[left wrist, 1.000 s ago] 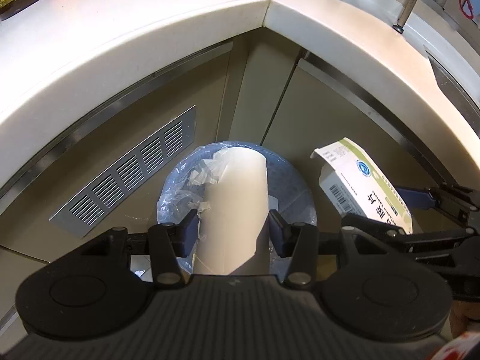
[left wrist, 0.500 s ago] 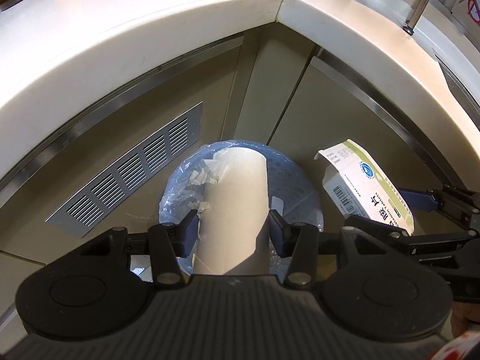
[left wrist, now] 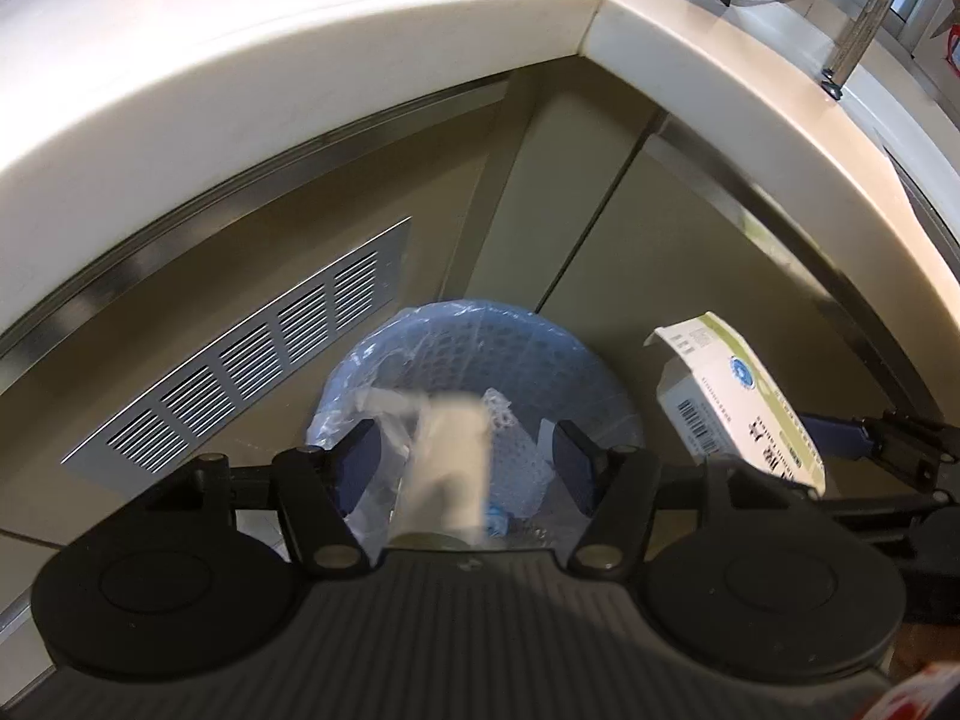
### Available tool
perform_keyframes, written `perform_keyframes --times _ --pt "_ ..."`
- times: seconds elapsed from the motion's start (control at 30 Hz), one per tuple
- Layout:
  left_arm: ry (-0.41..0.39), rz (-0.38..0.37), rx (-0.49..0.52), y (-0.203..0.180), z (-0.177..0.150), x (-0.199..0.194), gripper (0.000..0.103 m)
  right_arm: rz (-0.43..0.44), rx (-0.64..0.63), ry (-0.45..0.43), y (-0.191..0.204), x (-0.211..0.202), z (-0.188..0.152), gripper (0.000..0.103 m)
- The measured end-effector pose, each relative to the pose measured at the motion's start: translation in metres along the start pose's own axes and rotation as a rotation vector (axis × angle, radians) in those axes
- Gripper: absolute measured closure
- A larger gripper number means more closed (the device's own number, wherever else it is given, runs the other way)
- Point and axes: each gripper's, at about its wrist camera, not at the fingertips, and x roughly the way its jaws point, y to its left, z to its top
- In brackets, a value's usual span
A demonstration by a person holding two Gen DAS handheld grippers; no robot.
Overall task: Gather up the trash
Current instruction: 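Open the left tool to drop the paper roll while the right tool releases the tablet box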
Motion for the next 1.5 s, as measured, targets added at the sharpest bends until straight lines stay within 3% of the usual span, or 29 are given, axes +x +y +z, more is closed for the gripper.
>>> perform_keyframes --times 0.47,1.17,1.5 --pt "-0.002 0.068 -0.019 0.021 -0.013 -0.024 0.043 0.025 0.000 0.003 0.009 0.019 0.006 0.030" --pt "-0.013 0.079 -0.035 0.033 -0.019 -0.032 0.043 0.031 -0.008 0.018 0.025 0.034 0.006 0.030" --pt "0.001 0.088 -0.058 0.041 -0.027 -0.019 0.043 0.030 -0.014 0.043 0.026 0.068 0.002 0.030"
